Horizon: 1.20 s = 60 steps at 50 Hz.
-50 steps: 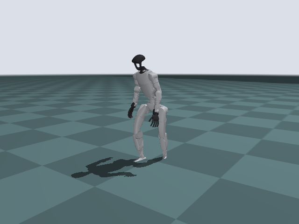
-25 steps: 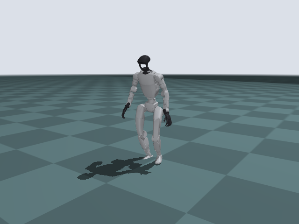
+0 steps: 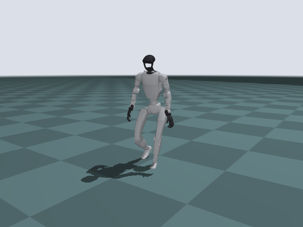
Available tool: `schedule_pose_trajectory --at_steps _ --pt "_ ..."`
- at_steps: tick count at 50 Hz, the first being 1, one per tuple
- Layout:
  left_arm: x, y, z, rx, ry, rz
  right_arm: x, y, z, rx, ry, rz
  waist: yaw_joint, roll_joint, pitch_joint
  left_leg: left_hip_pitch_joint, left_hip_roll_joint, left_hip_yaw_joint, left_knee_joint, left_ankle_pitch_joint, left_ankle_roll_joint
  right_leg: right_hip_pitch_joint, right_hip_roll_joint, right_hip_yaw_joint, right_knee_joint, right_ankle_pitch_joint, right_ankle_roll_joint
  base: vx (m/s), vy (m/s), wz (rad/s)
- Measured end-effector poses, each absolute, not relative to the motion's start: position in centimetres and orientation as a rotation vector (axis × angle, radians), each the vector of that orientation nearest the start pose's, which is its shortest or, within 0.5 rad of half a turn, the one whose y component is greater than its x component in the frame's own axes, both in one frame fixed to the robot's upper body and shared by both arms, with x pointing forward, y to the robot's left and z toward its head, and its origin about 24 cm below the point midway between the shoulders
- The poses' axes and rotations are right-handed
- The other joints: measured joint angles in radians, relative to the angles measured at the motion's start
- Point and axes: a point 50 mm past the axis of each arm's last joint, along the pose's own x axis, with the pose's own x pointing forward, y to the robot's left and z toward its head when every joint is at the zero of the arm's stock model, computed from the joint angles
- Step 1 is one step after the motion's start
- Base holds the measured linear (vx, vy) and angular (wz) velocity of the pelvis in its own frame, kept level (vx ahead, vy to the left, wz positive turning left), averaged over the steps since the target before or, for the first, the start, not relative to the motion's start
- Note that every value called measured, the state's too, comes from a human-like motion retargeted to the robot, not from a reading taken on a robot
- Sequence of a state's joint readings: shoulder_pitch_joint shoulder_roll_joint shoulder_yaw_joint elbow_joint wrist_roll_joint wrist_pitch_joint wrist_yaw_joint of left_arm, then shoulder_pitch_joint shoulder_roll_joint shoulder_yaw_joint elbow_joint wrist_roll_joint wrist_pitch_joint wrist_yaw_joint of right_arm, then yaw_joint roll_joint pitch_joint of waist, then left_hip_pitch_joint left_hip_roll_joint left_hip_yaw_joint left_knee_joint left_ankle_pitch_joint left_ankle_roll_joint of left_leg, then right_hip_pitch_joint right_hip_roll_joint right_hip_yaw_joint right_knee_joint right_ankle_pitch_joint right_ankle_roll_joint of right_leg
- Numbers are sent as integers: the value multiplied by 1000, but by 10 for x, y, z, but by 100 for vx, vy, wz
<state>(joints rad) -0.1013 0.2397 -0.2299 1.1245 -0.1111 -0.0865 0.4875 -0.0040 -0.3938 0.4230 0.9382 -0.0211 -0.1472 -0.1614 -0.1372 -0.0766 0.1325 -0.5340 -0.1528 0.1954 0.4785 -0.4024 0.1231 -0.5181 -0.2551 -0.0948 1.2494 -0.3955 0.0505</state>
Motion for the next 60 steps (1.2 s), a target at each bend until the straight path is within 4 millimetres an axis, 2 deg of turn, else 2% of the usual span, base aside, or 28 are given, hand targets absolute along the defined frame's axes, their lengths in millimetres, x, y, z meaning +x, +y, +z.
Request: schedule_pose_trajectory --at_steps 2,7,8,10,12,16,20,25,30,33,35,37,39,42,45,50,52,56,60 --pt "172 238 -124 476 833 442 156 -236 -122 -623 793 111 -22 -1 9 89 -37 -16 -139 45 0 -55 -13 16 8 -21 -11 39 7 46" --pt "197 238 -108 468 732 487 152 -234 -125 -642 798 116 -68 18 7 172 -61 -50 -214 32 -15 -171 18 25 -141 -69 -14 40 2 34" --pt "204 239 -103 466 702 498 154 -235 -124 -648 792 114 -69 39 9 194 -45 -61 -245 32 -20 -186 51 19 -208 -55 -10 41 0 21" --pt "211 236 -98 467 657 503 151 -234 -125 -653 800 111 -84 38 1 207 -57 -73 -244 15 -23 -230 63 30 -295 -38 12 40 -2 24" --pt "223 236 -88 466 598 512 153 -235 -124 -660 797 99 -77 76 -2 234 -23 -90 -288 11 -31 -250 123 20 -444 24 33 40 -3 8" --pt "233 232 -79 480 528 512 147 -234 -128 -661 818 83 -84 77 -26 245 -34 -111 -270 -26 -33 -322 147 44 -593 94 82 38 -6 26" --pt "235 230 -77 513 511 505 145 -233 -130 -658 834 62 -73 93 -51 269 -19 -132 -255 -68 -33 -345 181 48 -704 172 103 41 -9 17" --pt "217 232 -91 584 582 503 142 -232 -132 -671 837 36 -65 104 -61 301 13 -152 -147 -148 -34 -317 211 48 -663 216 87 45 -11 28" --pt "179 239 -114 675 722 501 143 -230 -131 -721 795 31 -58 128 -43 259 107 -122 190 -208 -75 -240 263 16 -581 134 24 42 -14 27" --pt "155 245 -125 727 800 482 147 -226 -129 -761 748 51 -40 161 -23 188 243 -78 520 -101 -120 -172 321 -30 -569 87 -23 34 -17 24" --pt "142 249 -130 758 840 461 150 -224 -127 -785 716 66 -17 183 -15 129 324 -76 712 -53 -123 -124 364 -57 -581 64 -51 31 -18 19" --pt "135 253 -132 783 865 440 156 -223 -124 -808 687 76 17 213 -2 72 399 -97 842 -44 -115 -43 417 -79 -663 73 -72 30 -17 19" --pt "125 255 -134 807 890 420 158 -222 -123 -825 671 86 48 213 -6 23 422 -106 901 -62 -99 7 429 -83 -685 59 -81 30 -14 32" --pt "115 259 -137 834 917 395 162 -221 -120 -837 653 95 87 202 -8 -25 413 -123 863 -102 -81 104 432 -77 -756 56 -81 29 -10 36" --pt "102 258 -141 853 949 365 164 -218 -120 -841 648 103 114 189 -17 -29 363 -145 705 -128 -84 183 421 -61 -799 50 -73 29 -3 29" --pt "80 246 -150 871 1001 276 162 -214 -122 -845 661 122 115 166 -53 59 222 -218 352 -76 -111 277 383 -26 -854 41 -55 26 5 36" --pt "75 239 -153 875 1012 227 158 -211 -125 -840 680 135 109 173 -70 86 212 -221 312 -81 -104 286 381 -23 -834 20 -55 22 9 47" --pt "73 229 -156 891 1010 130 150 -209 -132 -826 735 163 87 170 -93 162 177 -210 224 -102 -78 317 349 -16 -808 -22 -55 19 10 54" --pt "80 223 -156 904 975 52 142 -209 -137 -815 795 192 76 174 -111 207 146 -212 161 -109 -72 325 320 -20 -771 -58 -58 13 8 61"
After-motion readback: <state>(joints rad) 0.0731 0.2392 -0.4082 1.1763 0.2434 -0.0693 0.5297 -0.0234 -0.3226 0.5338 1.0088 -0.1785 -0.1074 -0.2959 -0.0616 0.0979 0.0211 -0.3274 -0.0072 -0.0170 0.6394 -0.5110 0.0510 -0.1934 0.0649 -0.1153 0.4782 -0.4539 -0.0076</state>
